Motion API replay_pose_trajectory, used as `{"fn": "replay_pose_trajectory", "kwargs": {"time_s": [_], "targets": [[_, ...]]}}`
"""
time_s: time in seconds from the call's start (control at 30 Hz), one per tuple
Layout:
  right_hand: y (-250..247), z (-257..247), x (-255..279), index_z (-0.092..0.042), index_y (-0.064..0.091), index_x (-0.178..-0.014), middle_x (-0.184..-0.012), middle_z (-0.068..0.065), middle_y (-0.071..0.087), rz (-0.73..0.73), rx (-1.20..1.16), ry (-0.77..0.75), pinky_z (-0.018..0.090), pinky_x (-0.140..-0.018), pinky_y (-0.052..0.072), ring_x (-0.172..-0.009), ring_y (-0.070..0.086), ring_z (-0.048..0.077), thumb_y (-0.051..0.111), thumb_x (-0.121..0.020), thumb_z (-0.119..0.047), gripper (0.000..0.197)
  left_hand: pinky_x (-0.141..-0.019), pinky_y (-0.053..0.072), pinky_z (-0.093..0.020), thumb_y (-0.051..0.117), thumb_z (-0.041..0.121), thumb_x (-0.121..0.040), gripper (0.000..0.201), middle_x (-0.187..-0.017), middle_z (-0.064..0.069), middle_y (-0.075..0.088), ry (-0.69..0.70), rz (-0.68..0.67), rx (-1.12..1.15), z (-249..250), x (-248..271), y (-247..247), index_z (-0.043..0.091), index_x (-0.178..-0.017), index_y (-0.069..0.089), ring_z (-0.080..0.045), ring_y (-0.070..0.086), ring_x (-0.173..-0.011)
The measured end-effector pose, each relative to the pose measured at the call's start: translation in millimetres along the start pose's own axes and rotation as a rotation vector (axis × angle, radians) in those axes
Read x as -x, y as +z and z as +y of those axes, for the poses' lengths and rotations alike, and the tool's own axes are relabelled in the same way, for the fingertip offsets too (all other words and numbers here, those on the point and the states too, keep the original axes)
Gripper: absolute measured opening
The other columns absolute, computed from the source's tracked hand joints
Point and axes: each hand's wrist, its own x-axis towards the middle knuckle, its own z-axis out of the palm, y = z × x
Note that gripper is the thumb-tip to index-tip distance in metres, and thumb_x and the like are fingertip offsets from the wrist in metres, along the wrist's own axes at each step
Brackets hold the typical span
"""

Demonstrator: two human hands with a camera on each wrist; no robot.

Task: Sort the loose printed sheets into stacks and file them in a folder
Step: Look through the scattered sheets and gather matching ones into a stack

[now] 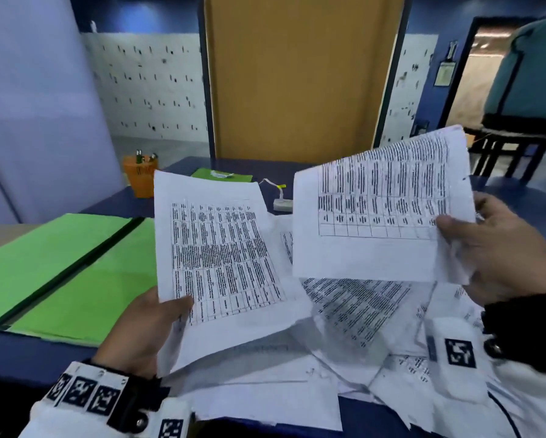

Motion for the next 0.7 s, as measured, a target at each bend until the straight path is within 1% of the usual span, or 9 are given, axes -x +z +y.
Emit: {"fn": "replay_pose_trajectory", "kwargs": {"time_s": [0.13,0.23,0.33,0.4,0.47,0.53,0.57,0.63,0.7], "targets": [[12.9,28.6,17.1,-0.019,0.061,-0.097,-0.091,0.006,0.077,-0.036,0.150,0.085,0.032,-0.065,0.060,-0.066,0.071,0.014,0.062,-0.088,0.005,0.026,-0.085,0.054,-0.032,0.052,-0.015,-0.095,0.015,-0.091,-0.023,0.073,-0.058,-0.146,0.139,-6.1,16.4,25.3,-0.011,-0.105,0.062,-0.032,0.066,-0.091],[20.1,53.2,37.1,-0.019,0.063,-0.096,-0.088,0.003,0.076,-0.070,0.327,0.178,0.029,-0.062,0.057,-0.064,0.070,0.014,0.064,-0.086,0.005,0.026,-0.092,0.053,-0.051,0.057,-0.016,-0.086,0.039,-0.112,-0.043,0.064,-0.080,-0.287,0.185,-1.8,28.3,37.2,-0.014,-0.125,0.058,-0.043,0.066,-0.103],[19.3,66.9,52.1,-0.025,0.058,-0.093,-0.084,-0.005,0.072,-0.105,0.433,0.233,0.035,-0.065,0.055,-0.068,0.069,0.018,0.065,-0.086,-0.002,0.024,-0.082,0.062,-0.055,0.054,-0.015,-0.081,0.047,-0.112,-0.031,0.073,-0.111,-0.377,0.196,5.8,37.8,45.4,0.000,-0.123,0.068,-0.051,0.071,-0.102],[18.1,71.8,58.7,-0.028,0.055,-0.099,-0.080,0.000,0.074,-0.126,0.438,0.267,0.048,-0.068,0.058,-0.072,0.072,0.026,0.064,-0.085,-0.004,0.030,-0.084,0.060,-0.051,0.049,-0.010,-0.092,0.038,-0.114,-0.028,0.073,-0.094,-0.300,0.170,5.1,40.7,50.3,0.003,-0.121,0.070,-0.047,0.073,-0.097],[18.3,74.7,63.6,-0.028,0.054,-0.107,-0.079,-0.004,0.077,-0.126,0.424,0.287,0.053,-0.076,0.057,-0.077,0.073,0.030,0.064,-0.084,-0.002,0.037,-0.093,0.055,-0.049,0.051,0.034,-0.106,0.034,-0.117,-0.021,0.074,-0.089,-0.136,0.068,5.1,41.3,50.6,0.010,-0.118,0.071,-0.038,0.073,-0.096],[18.7,77.8,66.2,-0.028,0.053,-0.110,-0.077,-0.008,0.077,-0.104,0.402,0.257,0.050,-0.079,0.058,-0.077,0.074,0.028,0.063,-0.085,0.001,0.039,-0.099,0.053,-0.052,0.045,0.095,-0.076,0.084,-0.121,-0.006,0.075,-0.143,-0.069,0.018,-0.1,36.9,53.6,0.029,-0.121,0.072,-0.030,0.072,-0.105],[19.1,79.6,67.1,-0.029,0.054,-0.109,-0.079,-0.008,0.077,-0.093,0.390,0.237,0.050,-0.080,0.059,-0.076,0.074,0.025,0.063,-0.085,0.001,0.040,-0.098,0.055,-0.046,0.040,0.103,-0.066,0.091,-0.121,0.004,0.074,-0.124,-0.052,-0.006,-1.8,36.8,54.1,0.039,-0.123,0.070,-0.021,0.072,-0.105],[21.5,83.7,68.2,-0.031,0.055,-0.107,-0.083,-0.008,0.077,-0.101,0.377,0.195,0.047,-0.079,0.060,-0.075,0.074,0.018,0.063,-0.084,0.001,0.040,-0.083,0.059,-0.028,0.048,0.078,-0.090,0.047,-0.107,0.015,0.074,-0.015,-0.093,-0.022,2.5,43.7,58.4,0.043,-0.115,0.068,-0.007,0.074,-0.092],[25.6,87.8,66.1,-0.030,0.056,-0.110,-0.086,-0.007,0.077,-0.152,0.375,0.170,0.041,-0.076,0.060,-0.075,0.075,0.015,0.063,-0.085,0.001,0.040,-0.094,0.055,-0.037,0.055,0.025,-0.105,0.019,-0.109,0.009,0.078,0.089,-0.170,-0.038,3.6,43.2,61.9,0.028,-0.117,0.069,-0.017,0.074,-0.107]]}}
